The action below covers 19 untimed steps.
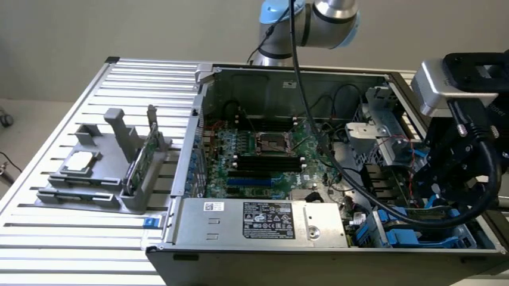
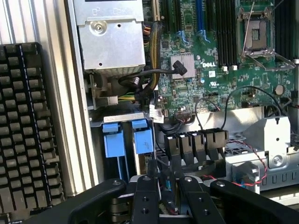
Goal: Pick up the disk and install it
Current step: 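Insert the first disk wire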
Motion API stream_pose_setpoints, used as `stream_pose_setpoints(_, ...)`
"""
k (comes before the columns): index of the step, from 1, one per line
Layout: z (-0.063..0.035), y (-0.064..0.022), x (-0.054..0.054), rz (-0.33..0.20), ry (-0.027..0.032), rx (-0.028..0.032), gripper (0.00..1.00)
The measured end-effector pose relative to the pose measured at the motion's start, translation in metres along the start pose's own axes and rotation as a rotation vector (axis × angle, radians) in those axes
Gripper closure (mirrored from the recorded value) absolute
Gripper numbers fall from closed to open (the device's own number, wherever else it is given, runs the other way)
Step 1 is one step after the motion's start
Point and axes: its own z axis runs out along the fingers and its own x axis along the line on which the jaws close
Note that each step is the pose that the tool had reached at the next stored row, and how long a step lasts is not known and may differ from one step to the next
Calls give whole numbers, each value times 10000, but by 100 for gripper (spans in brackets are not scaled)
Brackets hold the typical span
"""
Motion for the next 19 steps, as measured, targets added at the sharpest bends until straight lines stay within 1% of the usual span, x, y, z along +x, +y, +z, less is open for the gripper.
stream_pose_setpoints(14, 0, 0, 0, 2014, 5, 291, 75)
stream_pose_setpoints(19, 1, 0, 0, 2772, 20, 403, 75)
